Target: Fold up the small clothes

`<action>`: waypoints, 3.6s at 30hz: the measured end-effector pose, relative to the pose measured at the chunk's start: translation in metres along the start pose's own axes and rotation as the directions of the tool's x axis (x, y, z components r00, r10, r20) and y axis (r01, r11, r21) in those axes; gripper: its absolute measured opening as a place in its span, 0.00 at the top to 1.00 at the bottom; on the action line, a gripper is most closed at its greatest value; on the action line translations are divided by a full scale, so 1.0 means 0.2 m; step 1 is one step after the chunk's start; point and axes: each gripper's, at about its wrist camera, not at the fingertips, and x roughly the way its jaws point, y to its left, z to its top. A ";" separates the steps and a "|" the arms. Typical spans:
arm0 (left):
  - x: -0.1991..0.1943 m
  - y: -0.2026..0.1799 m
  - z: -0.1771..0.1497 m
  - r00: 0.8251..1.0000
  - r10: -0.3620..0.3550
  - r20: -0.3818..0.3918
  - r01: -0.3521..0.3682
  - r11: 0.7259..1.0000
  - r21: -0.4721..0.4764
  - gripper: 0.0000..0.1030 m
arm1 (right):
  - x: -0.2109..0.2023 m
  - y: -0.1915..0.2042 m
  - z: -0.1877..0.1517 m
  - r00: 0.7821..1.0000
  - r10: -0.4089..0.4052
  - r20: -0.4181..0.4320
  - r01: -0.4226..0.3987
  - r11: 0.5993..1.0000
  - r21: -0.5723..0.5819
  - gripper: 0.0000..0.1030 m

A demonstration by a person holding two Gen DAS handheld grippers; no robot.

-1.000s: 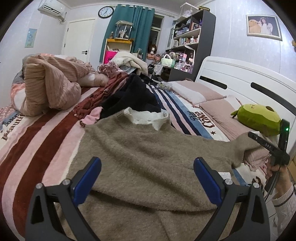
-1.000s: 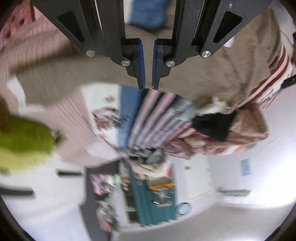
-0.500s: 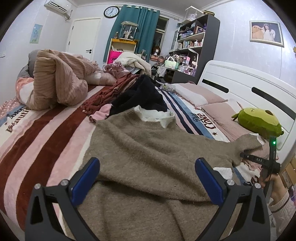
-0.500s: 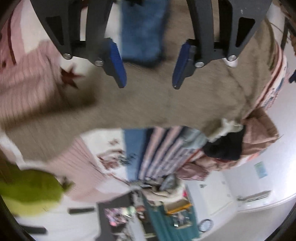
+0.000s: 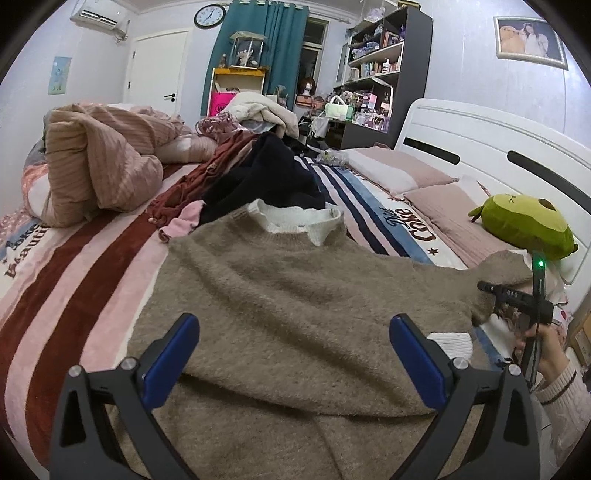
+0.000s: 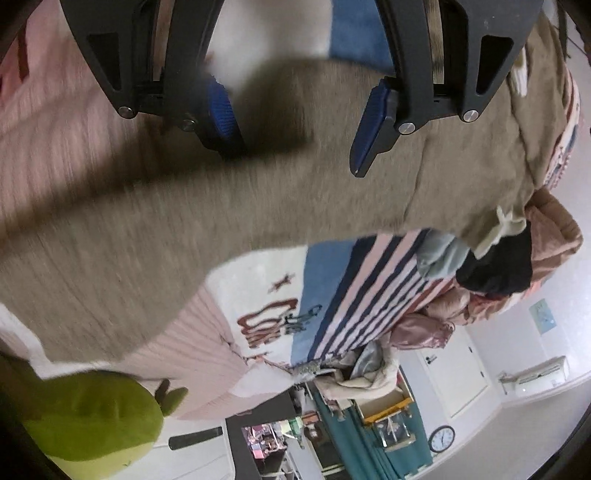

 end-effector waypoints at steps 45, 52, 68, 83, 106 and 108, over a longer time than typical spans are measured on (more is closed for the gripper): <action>-0.37 0.28 -0.13 0.993 0.000 0.118 0.005 0.999 -0.042 0.01 | 0.06 1.48 -0.57 0.898 0.256 -0.357 -0.427 0.698 -0.574 0.91; -0.37 0.27 -0.12 0.993 -0.001 0.122 0.008 0.998 -0.058 0.01 | -0.11 1.37 -0.50 0.882 0.324 -0.342 -0.462 0.736 -0.495 0.63; -0.33 0.20 -0.07 0.993 -0.011 0.121 0.017 0.999 -0.044 0.01 | -0.05 0.73 -0.30 0.902 0.355 -0.246 -0.382 0.921 -0.072 0.48; -0.39 0.27 -0.09 0.990 0.043 0.136 -0.036 0.998 -0.055 0.01 | -0.12 1.01 -0.19 0.893 0.435 -0.116 -0.450 0.874 -0.183 0.92; -0.58 0.58 -0.23 0.975 0.163 0.147 -0.143 0.980 -0.138 0.01 | 0.08 2.09 -0.88 0.699 0.478 -0.532 -0.708 0.569 -0.418 0.89; -0.57 0.58 -0.24 0.977 0.163 0.139 -0.145 0.980 -0.134 0.01 | 0.09 2.09 -0.91 0.678 0.481 -0.556 -0.725 0.559 -0.402 0.88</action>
